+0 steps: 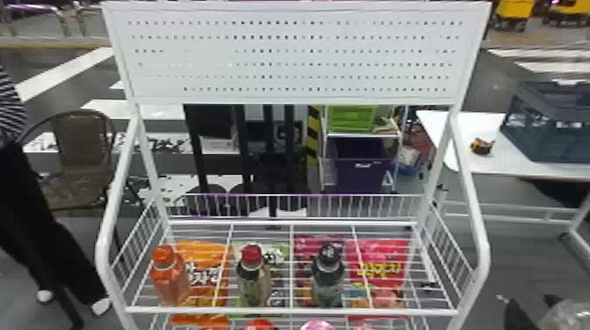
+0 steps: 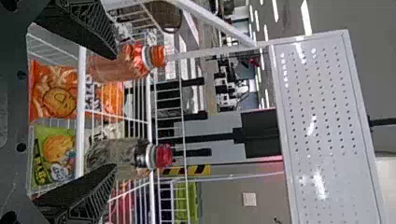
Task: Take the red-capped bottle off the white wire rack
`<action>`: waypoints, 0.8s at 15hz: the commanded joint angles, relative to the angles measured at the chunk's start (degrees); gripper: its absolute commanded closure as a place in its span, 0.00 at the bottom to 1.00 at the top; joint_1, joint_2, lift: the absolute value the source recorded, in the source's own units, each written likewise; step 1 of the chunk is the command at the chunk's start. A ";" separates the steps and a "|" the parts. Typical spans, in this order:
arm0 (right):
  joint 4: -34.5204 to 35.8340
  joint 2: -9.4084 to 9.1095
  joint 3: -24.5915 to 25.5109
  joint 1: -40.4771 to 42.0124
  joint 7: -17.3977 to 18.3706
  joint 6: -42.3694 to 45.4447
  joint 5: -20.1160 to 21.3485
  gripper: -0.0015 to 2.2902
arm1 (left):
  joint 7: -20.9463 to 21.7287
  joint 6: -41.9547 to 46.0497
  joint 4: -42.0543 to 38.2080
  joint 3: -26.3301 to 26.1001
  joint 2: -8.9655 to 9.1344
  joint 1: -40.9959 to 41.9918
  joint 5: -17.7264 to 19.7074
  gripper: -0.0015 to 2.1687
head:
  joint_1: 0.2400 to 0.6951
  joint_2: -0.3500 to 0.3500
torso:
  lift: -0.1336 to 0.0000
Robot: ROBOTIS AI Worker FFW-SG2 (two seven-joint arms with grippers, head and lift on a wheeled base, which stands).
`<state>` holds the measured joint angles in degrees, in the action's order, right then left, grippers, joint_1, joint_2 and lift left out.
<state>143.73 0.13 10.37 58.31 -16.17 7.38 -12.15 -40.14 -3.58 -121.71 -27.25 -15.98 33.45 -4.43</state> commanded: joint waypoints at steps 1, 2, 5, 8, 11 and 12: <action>0.06 0.04 0.01 0.32 0.00 0.74 0.11 0.60 | 0.33 2.04 5.69 -1.14 1.13 -4.45 3.11 0.03 | 0.57 0.50 | 1.00; -0.02 0.04 0.01 0.32 0.00 0.74 0.02 0.60 | 0.06 2.04 7.63 -1.84 1.39 -6.38 4.08 0.03 | 0.57 0.50 | 1.00; -0.02 0.04 0.01 0.49 0.00 0.92 0.11 0.60 | 0.59 3.45 13.69 -2.63 3.15 -11.39 6.36 0.03 | 0.57 0.50 | 1.00; -0.02 -0.04 -0.26 0.49 0.00 1.09 0.02 0.60 | 1.73 5.38 19.67 -2.72 4.56 -15.79 8.82 0.03 | 0.57 0.50 | 1.00; -0.29 -0.04 -0.26 0.49 0.00 1.09 0.20 0.60 | 2.26 8.37 25.82 -3.33 4.99 -20.18 9.79 0.03 | 0.57 0.50 | 1.00; -0.38 -0.04 -0.26 0.49 0.00 1.09 0.11 0.60 | 2.96 8.54 27.14 -3.33 5.26 -21.15 10.58 0.03 | 0.57 0.50 | 1.00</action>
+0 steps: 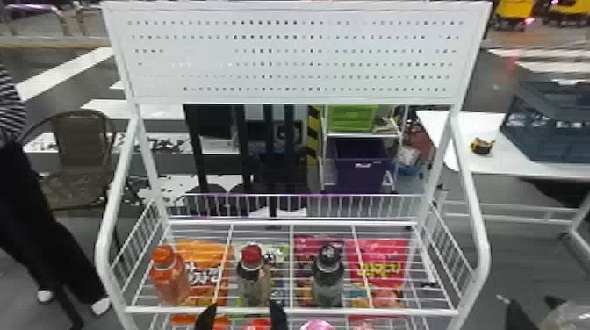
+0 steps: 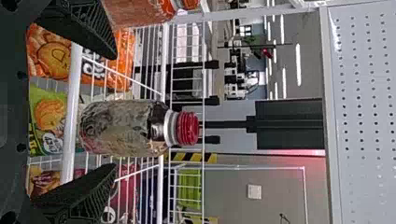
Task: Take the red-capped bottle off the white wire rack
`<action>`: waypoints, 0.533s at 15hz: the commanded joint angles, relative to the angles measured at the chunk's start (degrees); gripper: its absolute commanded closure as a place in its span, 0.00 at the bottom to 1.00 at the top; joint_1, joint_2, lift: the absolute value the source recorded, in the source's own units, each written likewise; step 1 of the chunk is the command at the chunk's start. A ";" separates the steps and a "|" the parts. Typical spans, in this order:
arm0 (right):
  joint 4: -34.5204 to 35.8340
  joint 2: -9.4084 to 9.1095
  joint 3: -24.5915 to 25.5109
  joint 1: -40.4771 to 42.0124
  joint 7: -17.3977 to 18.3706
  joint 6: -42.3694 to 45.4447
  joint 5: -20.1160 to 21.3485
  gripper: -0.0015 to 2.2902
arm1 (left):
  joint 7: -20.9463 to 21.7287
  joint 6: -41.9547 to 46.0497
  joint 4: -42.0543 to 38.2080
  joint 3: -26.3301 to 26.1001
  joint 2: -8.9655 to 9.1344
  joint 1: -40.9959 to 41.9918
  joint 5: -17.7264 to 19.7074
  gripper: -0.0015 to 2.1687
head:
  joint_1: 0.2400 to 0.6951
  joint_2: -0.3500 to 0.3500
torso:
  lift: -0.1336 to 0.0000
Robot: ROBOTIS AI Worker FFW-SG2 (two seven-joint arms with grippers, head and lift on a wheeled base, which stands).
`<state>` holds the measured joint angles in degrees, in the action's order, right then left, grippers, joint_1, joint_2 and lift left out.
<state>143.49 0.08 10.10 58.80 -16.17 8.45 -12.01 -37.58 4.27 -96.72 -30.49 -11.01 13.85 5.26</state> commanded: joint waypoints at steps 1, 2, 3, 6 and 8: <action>-0.14 0.09 0.09 0.00 0.00 -0.15 -0.12 0.60 | 0.93 1.74 3.56 -0.10 0.64 -2.24 0.90 0.03 | 0.57 0.50 | 1.00; -0.23 0.18 0.27 0.00 0.00 -0.15 -0.21 0.60 | 1.10 3.68 5.58 -0.10 1.08 -3.30 0.98 0.03 | 0.57 0.50 | 1.00; -0.23 0.27 0.36 0.00 0.00 0.02 -0.29 0.60 | 1.54 3.85 7.08 -0.10 1.69 -4.35 1.07 0.03 | 0.57 0.50 | 1.00; -0.14 0.35 0.97 0.00 0.00 0.02 -0.38 0.60 | 2.33 4.73 10.24 -0.19 2.75 -7.08 1.51 0.03 | 0.57 0.50 | 1.00; -0.23 0.35 1.23 0.09 0.00 -0.15 -0.38 0.60 | 2.42 4.73 12.79 -0.19 3.45 -9.28 2.30 0.03 | 0.57 0.50 | 1.00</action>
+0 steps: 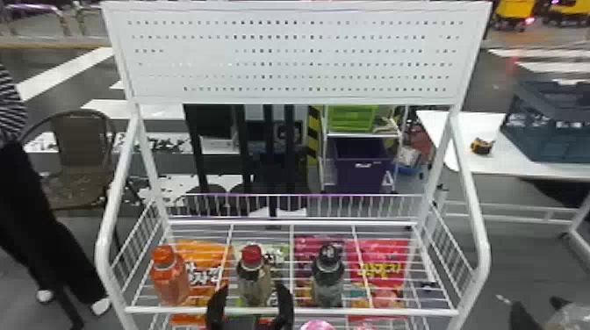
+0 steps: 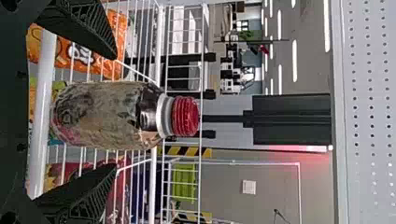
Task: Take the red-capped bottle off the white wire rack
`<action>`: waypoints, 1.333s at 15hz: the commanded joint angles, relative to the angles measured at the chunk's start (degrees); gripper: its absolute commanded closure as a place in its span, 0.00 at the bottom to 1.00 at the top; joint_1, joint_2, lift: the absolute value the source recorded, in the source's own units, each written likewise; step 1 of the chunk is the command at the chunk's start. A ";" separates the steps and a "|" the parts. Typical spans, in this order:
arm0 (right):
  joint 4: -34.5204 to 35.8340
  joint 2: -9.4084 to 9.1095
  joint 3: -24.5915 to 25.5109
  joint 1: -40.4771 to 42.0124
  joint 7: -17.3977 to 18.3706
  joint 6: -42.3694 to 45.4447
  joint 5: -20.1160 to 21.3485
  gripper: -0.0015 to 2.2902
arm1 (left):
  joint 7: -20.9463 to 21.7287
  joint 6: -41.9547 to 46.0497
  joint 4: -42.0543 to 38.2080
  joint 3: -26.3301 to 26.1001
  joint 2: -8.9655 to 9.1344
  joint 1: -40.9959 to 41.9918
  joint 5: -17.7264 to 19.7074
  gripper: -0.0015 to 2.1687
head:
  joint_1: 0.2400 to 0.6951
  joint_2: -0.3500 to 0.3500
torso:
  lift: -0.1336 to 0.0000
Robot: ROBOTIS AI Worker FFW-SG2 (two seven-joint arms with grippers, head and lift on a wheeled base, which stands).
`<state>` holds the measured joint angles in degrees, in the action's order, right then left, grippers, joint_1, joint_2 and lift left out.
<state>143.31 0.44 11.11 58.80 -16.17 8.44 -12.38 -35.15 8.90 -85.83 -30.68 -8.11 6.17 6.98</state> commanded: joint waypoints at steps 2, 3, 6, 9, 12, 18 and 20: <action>0.04 0.08 0.32 0.61 0.00 0.21 -0.01 0.60 | 0.17 0.10 5.06 0.00 1.16 -3.97 1.45 0.03 | 0.57 0.50 | 1.00; 0.04 0.08 0.58 0.79 0.00 0.39 -0.10 0.60 | 0.17 0.10 7.08 0.09 1.60 -5.20 1.45 0.03 | 0.57 0.50 | 1.00; 0.04 0.08 1.90 1.58 -0.09 1.62 -1.33 0.60 | 0.34 2.39 12.79 0.53 1.96 -8.80 3.04 0.03 | 0.57 0.50 | 1.00; -0.05 0.08 2.16 2.28 -0.09 2.67 -1.24 0.60 | 1.66 5.38 14.29 1.23 1.96 -9.95 4.35 0.19 | 0.57 0.50 | 1.00; 0.22 -0.09 2.07 2.37 -0.09 2.85 -1.24 0.60 | 3.25 5.03 11.21 1.23 1.43 -8.10 5.06 0.99 | 0.57 0.50 | 1.00; 0.39 -0.09 1.28 1.49 0.00 2.32 -0.62 0.60 | 3.42 -5.87 -13.57 0.79 -2.53 5.43 0.31 0.99 | 0.57 0.50 | 1.00; 0.04 -0.01 0.93 0.61 -0.09 1.27 -0.36 0.60 | 3.33 -12.38 -25.18 1.23 -5.16 11.23 -1.71 0.99 | 0.57 0.50 | 1.00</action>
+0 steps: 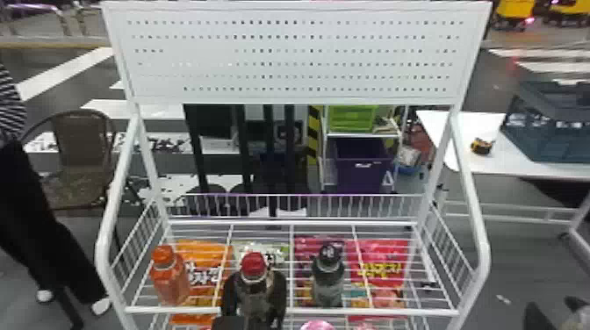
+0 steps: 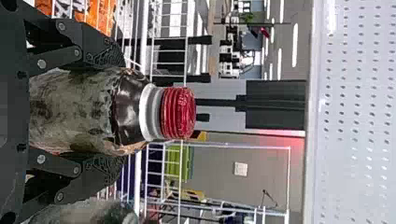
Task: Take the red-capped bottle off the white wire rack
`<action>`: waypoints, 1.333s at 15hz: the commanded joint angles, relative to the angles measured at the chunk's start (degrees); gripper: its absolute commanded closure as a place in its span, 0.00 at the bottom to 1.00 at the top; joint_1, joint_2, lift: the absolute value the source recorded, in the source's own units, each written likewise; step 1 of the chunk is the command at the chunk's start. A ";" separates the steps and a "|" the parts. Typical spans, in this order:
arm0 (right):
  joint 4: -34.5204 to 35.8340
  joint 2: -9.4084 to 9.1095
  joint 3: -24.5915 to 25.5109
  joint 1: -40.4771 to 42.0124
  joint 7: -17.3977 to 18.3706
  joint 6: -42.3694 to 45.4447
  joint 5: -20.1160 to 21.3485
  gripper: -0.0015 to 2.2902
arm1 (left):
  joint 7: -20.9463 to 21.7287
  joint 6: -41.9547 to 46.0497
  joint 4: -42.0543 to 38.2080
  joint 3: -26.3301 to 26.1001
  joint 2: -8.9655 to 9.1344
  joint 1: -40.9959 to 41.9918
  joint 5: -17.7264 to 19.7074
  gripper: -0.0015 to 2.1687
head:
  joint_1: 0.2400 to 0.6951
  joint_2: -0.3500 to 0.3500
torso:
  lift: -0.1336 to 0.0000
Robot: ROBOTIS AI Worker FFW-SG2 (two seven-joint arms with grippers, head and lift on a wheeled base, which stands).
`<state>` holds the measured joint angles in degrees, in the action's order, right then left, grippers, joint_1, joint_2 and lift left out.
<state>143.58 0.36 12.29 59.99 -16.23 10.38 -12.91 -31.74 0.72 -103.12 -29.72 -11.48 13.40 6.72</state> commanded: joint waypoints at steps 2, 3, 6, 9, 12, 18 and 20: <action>-0.58 0.17 -0.77 -1.19 -0.03 -1.55 0.43 0.60 | 0.01 -8.77 -19.32 2.12 -3.90 10.86 -4.35 0.99 | 0.57 0.50 | 1.00; -0.67 0.26 -0.86 -1.37 -0.03 -1.73 0.51 0.60 | 0.36 -11.05 -23.36 3.09 -4.69 13.67 -6.37 0.99 | 0.57 0.50 | 1.00; -0.67 0.26 -1.30 -1.19 -0.03 -1.55 0.43 0.60 | 1.33 -11.58 -32.32 8.19 -6.36 21.67 -8.04 0.99 | 0.57 0.50 | 1.00; -0.67 0.26 -1.47 -0.32 -0.03 -0.50 0.25 0.60 | 4.32 -10.70 -35.58 16.89 -6.18 26.06 -6.19 0.99 | 0.57 0.50 | 1.00; -0.67 0.26 -2.09 0.30 -0.03 -0.15 0.07 0.60 | 10.12 -10.00 -35.66 24.97 -5.13 27.47 -0.74 0.99 | 0.57 0.50 | 1.00; -0.32 -0.41 -3.41 1.35 0.15 0.91 0.43 0.60 | 12.58 -10.18 -35.75 28.31 -4.07 27.47 1.37 0.99 | 0.57 0.50 | 1.00; -0.41 -0.41 -3.41 1.09 0.15 0.91 0.43 0.60 | 12.58 -10.18 -36.10 28.23 -3.72 27.47 1.28 0.99 | 0.57 0.50 | 1.00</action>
<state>143.27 0.01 8.89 61.27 -16.08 11.28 -12.48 -19.16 -9.45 -138.97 -1.43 -15.44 40.86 8.10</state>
